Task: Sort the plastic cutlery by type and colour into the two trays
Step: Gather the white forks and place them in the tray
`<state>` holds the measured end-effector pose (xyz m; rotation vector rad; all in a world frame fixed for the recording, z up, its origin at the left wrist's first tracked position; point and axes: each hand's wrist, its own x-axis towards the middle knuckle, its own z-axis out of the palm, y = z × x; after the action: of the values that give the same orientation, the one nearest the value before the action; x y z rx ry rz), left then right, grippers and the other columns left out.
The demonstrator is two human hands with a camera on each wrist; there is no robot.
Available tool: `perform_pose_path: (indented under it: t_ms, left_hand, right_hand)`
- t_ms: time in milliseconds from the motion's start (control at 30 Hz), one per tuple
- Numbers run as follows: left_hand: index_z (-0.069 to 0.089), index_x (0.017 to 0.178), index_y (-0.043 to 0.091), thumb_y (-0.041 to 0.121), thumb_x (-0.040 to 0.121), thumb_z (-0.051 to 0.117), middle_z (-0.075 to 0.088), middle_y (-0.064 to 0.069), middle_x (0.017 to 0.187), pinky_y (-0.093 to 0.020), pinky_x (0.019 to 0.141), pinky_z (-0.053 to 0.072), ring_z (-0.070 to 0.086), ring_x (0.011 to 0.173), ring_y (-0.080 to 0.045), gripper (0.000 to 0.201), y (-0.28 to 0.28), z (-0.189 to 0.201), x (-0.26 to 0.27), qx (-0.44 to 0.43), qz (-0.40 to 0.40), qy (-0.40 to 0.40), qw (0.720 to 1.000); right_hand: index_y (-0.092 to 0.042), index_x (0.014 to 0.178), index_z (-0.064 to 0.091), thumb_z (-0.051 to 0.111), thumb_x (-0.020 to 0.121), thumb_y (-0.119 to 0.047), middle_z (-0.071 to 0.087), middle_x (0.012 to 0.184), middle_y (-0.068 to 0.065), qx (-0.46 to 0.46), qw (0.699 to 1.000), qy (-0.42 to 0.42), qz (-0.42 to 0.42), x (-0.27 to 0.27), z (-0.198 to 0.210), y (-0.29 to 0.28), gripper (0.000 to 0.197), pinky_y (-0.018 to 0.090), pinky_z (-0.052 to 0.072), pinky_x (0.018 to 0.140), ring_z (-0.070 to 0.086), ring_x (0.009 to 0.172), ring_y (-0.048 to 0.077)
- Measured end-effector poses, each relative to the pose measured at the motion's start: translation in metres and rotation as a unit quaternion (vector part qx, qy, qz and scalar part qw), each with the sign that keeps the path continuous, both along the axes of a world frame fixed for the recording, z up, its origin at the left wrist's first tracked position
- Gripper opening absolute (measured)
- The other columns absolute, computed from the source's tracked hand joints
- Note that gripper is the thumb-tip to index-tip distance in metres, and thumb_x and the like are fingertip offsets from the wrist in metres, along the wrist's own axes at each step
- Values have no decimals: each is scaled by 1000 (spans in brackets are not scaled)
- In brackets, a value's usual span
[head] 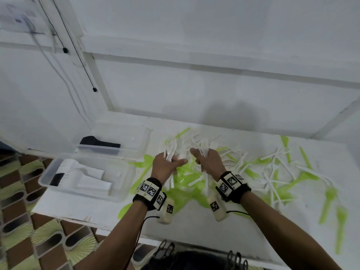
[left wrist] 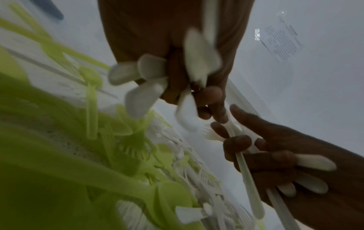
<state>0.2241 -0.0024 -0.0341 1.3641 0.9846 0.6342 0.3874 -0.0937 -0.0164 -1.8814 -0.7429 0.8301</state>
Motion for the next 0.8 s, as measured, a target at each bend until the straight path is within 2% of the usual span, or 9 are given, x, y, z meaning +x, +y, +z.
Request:
perform_pose_path:
  t_ms: [100, 200, 267, 433, 500, 567, 633, 700, 800]
  left_hand:
    - [59, 62, 4, 18, 68, 94, 55, -4, 50, -28, 49, 42, 47, 44, -21, 38, -5, 0, 4, 22, -55, 21, 998]
    - [60, 63, 4, 22, 68, 94, 54, -6, 49, -32, 50, 42, 48, 44, -23, 39, -10, 1, 6, 45, -106, 24, 993]
    - [59, 64, 8, 22, 70, 93, 53, -1, 49, -30, 50, 41, 48, 44, -22, 37, -12, 2, 6, 62, -137, 31, 988]
    - [48, 70, 13, 20, 71, 93, 45, -1, 59, -29, 48, 36, 40, 50, -20, 46, -14, 6, 10, 32, -136, 23, 990]
    - [47, 69, 14, 23, 72, 92, 47, -1, 59, -28, 47, 38, 44, 49, -19, 47, -17, 6, 13, 37, -131, 46, 990]
    - [48, 67, 14, 26, 74, 90, 58, -2, 59, -27, 48, 42, 51, 48, -18, 45, -21, 7, 15, 49, -132, 69, 988]
    - [54, 72, 4, 24, 79, 86, 69, -12, 68, -28, 48, 45, 56, 46, -19, 38, -26, 7, 19, 41, -152, 63, 985]
    - [57, 80, -7, 18, 84, 82, 68, -22, 72, -29, 44, 43, 56, 46, -20, 36, -32, 8, 23, 16, -171, 36, 984]
    - [55, 80, 1, 16, 86, 81, 62, -16, 64, -27, 43, 36, 51, 55, -26, 31, -33, 6, 26, -14, -195, 3, 981]
  right_hand:
    - [-14, 71, 70, 81, 76, -60, 66, 58, -1, -16, 999, 43, -26, -8, 0, -2, 47, 22, 41, 42, 57, 45, 14]
    - [-14, 72, 69, 83, 79, -48, 66, 57, -2, -22, 997, 62, -34, -11, 0, -2, 37, 20, 39, 40, 54, 42, 13]
    - [-11, 78, 70, 80, 83, -44, 65, 62, 1, -23, 995, 89, -39, -6, -1, -3, 35, 21, 35, 38, 49, 41, 14]
    - [-3, 78, 71, 76, 86, -22, 64, 62, 3, 24, 995, 86, -43, 6, 1, -10, 21, 30, 41, 51, 53, 52, 19]
    - [-9, 71, 69, 76, 87, -22, 66, 59, 0, 28, 997, 56, -51, 7, 5, -13, 22, 25, 44, 48, 55, 47, 12]
    - [-12, 65, 67, 75, 88, -25, 67, 57, -3, 18, 998, 23, -58, 8, 6, -15, 27, 22, 44, 46, 56, 43, 8]
    - [-12, 64, 67, 75, 89, -27, 67, 57, -3, 12, 998, 12, -66, 10, 5, -19, 29, 23, 45, 46, 56, 43, 9]
    - [-12, 66, 68, 73, 90, -28, 68, 60, -2, 11, 997, 20, -69, 11, 3, -24, 29, 25, 45, 47, 56, 44, 12]
    - [-11, 77, 73, 71, 93, -33, 74, 67, 1, 27, 996, 44, -77, 15, 4, -34, 27, 26, 44, 48, 55, 43, 12]
